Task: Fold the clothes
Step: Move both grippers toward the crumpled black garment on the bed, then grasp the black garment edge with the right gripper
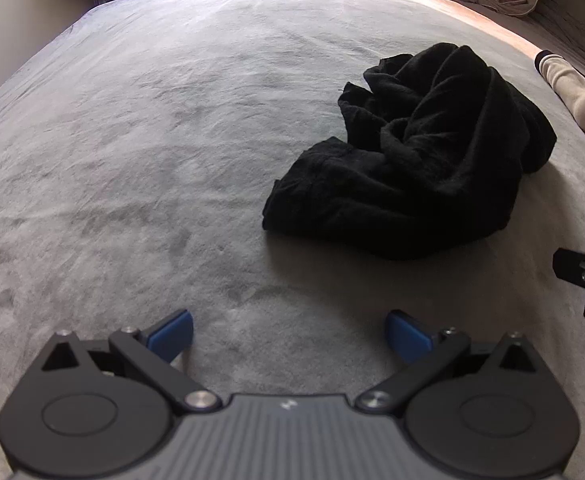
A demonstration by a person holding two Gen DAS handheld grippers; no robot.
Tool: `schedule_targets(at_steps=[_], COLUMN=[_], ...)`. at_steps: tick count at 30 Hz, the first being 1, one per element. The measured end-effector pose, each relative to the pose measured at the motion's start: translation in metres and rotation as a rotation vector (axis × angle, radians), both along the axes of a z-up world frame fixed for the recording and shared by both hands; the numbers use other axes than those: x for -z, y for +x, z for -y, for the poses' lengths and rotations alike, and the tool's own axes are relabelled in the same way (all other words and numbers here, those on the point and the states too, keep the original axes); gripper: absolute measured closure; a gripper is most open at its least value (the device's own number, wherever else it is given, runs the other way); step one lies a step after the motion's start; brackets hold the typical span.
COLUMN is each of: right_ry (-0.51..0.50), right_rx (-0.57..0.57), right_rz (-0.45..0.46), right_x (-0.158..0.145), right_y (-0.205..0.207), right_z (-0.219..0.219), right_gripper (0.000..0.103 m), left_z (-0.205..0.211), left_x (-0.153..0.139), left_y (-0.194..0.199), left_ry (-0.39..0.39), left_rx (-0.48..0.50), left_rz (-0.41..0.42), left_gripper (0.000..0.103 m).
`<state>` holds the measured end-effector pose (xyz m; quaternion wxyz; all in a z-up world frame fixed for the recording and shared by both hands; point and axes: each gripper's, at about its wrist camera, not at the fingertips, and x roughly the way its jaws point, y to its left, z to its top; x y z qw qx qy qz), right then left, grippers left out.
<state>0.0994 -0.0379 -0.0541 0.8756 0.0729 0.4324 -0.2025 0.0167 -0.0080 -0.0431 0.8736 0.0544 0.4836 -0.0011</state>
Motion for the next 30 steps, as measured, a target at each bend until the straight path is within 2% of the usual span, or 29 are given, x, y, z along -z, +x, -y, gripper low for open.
schedule_targets(at_steps=[6,12,15,19,20,21,22,24,27,30], right_ry=[0.008,0.019,0.025,0.024,0.025,0.025,0.031,0.078,0.141,0.150], right_rx=[0.001,0.003,-0.005,-0.017,-0.022,-0.028,-0.036,-0.059,-0.101,-0.134], right_rz=[-0.055,-0.019,-0.010,-0.020,-0.022,-0.024,-0.019,0.012,0.059,0.094], right_x=[0.017,0.024,0.026,0.023,0.020,0.017,0.012,0.000,-0.017,-0.030], right_y=[0.002,-0.004,-0.006,-0.003,-0.002,-0.001,0.000,0.002,0.010,0.022], right_z=[0.004,0.006,0.008,0.008,0.007,0.005,0.001,-0.005,-0.017,-0.031], right_gripper=[0.000,0.000,0.000,0.000,0.003,0.012,0.017,0.027,0.030,0.030], left_z=[-0.007,-0.015,-0.023,-0.036,-0.038,-0.041,-0.043,-0.047,-0.053,-0.059], left_x=[0.005,0.002,-0.005,-0.014,-0.017,-0.019,-0.022,-0.028,-0.036,-0.040], left_y=[-0.007,-0.003,-0.001,0.004,0.006,0.008,0.010,0.013,0.015,0.016], left_ry=[-0.020,-0.062,-0.110,-0.182,-0.197,-0.212,-0.227,-0.251,-0.266,-0.264], left_rx=[0.037,0.081,0.098,0.075,0.068,0.062,0.056,0.046,0.028,0.007], left_rz=[0.038,0.018,0.013,0.032,0.034,0.035,0.038,0.054,0.084,0.104], left_gripper=[0.000,0.000,0.001,0.005,0.007,0.010,0.011,0.015,0.018,0.022])
